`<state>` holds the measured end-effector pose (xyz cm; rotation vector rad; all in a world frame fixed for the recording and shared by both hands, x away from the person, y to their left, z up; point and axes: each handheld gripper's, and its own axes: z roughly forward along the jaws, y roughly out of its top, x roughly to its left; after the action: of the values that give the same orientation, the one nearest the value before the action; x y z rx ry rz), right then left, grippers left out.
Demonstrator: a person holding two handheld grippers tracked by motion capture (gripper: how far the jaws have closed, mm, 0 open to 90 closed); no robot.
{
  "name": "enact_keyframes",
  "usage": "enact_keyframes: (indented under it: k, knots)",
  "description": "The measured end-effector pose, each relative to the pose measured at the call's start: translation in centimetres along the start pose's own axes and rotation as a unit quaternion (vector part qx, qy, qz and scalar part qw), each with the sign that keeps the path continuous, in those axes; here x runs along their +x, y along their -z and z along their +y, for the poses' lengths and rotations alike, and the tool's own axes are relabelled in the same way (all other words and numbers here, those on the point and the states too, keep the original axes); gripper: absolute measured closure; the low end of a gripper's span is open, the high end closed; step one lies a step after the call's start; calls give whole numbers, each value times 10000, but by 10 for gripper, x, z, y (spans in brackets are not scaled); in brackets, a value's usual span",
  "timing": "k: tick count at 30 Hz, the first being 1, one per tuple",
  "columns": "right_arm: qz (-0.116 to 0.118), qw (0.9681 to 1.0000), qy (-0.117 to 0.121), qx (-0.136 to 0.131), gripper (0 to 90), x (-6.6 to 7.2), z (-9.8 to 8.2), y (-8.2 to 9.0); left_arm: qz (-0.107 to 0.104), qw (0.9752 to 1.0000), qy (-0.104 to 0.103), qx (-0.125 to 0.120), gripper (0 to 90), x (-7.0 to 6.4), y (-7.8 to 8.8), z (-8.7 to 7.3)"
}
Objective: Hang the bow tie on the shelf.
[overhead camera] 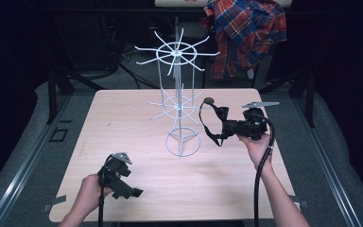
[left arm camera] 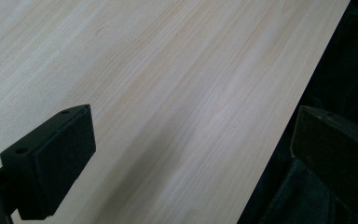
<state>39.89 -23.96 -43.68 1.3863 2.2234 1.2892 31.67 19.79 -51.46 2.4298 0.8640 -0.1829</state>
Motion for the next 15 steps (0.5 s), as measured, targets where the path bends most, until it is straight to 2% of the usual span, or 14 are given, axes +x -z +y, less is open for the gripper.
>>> enact_keyframes:
  k: [15]
  knots:
    - [80, 9997, 101, 223, 735, 6, -3, -10, 1, 10000, -14, 32, 1, 0, 0, 0]
